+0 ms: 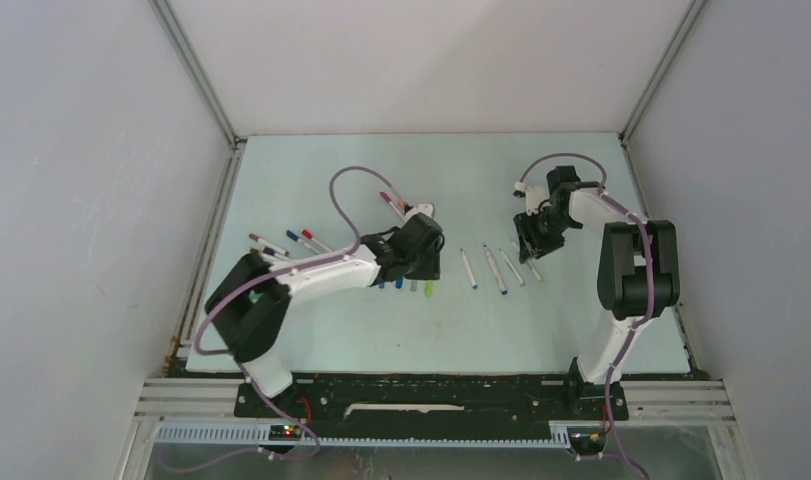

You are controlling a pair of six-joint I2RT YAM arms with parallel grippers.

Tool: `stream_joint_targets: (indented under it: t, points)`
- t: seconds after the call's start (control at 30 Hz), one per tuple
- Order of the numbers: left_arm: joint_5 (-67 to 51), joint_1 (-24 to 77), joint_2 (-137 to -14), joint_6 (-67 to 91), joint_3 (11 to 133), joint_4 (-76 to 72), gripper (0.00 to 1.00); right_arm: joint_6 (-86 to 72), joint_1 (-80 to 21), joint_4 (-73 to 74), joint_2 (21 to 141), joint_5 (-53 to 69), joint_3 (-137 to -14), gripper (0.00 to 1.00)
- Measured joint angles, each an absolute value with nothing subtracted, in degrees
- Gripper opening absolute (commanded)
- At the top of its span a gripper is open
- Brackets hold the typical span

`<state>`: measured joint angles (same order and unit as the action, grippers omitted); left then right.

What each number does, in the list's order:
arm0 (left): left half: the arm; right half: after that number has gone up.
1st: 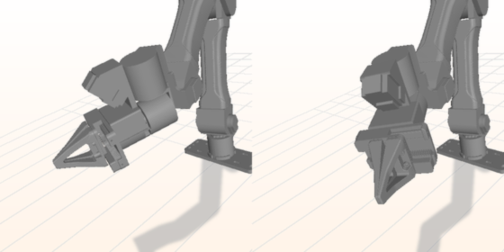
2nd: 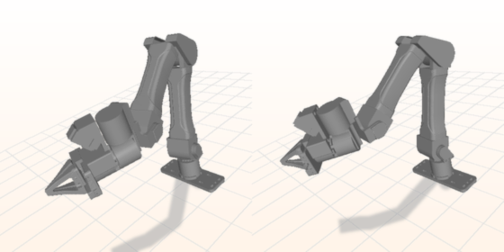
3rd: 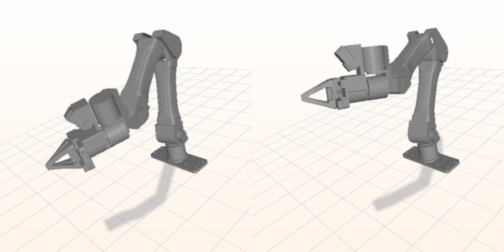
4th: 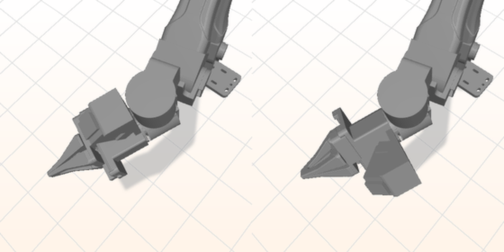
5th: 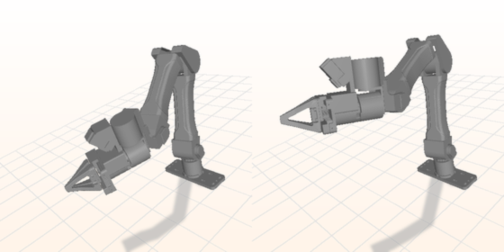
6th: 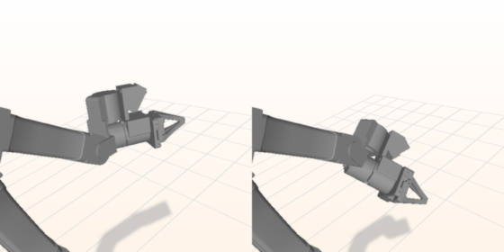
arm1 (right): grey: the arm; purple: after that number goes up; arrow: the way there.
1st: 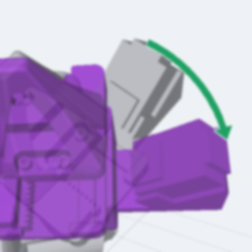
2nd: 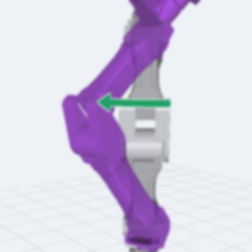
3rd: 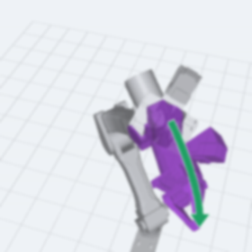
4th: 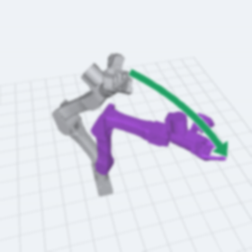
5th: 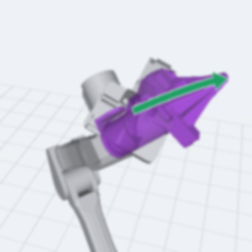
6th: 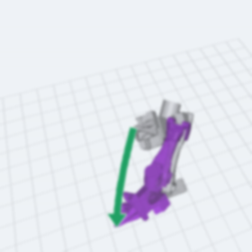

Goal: Open the pen caps
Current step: Place the pen at the center of the board, then pick up the pen from the center of the board.

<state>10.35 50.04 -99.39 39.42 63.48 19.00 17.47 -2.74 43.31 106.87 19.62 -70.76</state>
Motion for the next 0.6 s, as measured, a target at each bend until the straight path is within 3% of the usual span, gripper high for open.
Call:
stream_joint_targets:
  t: [0.2, 0.4, 0.6]
  points:
    - [15.79, 50.09, -83.09, 37.45, 59.77, 14.39, 0.66, 18.48, -3.14, 43.16, 102.48, 21.87, -70.76, 0.51]
    - [23.97, 49.67, -70.54, 35.33, 51.22, 11.18, 0.93, 24.14, -6.35, 43.38, 97.43, 28.03, -70.81, 0.51]
    - [27.99, 46.89, -63.35, 34.61, 41.32, 10.66, 0.98, 28.62, -17.58, 45.71, 97.08, 30.48, -76.84, 0.52]
